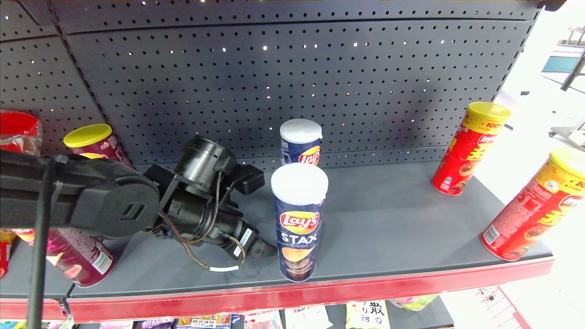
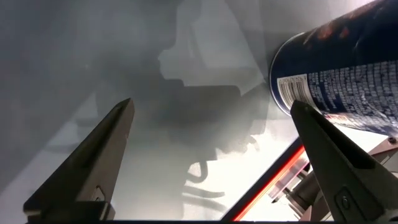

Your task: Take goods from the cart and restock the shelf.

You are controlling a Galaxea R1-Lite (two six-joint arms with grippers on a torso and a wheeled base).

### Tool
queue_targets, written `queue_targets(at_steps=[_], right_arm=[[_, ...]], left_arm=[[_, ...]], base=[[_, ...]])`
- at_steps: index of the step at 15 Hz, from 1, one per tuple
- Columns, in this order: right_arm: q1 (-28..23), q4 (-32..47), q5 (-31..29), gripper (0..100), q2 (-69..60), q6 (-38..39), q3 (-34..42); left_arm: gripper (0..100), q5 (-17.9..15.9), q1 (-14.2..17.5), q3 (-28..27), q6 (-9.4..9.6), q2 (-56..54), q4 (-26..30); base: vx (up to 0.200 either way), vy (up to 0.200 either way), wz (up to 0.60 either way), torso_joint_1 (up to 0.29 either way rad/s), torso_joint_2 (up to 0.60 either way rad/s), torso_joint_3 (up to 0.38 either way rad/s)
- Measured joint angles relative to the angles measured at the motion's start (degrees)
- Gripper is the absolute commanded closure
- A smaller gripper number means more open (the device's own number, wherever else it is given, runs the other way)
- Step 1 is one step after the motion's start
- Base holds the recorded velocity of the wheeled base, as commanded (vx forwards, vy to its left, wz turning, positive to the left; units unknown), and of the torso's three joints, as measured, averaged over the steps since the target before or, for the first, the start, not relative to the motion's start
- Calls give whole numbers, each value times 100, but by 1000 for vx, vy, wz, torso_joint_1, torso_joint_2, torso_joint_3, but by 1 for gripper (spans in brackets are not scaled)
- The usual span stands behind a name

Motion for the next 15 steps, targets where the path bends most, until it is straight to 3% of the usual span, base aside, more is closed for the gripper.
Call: queue_targets(at_steps=[15], right_arm=[[0, -32, 2, 0, 9, 5, 27]], left_arm=[[0, -2, -28, -94, -1, 56, 0]], base=[[0, 0, 0, 0, 0, 0]])
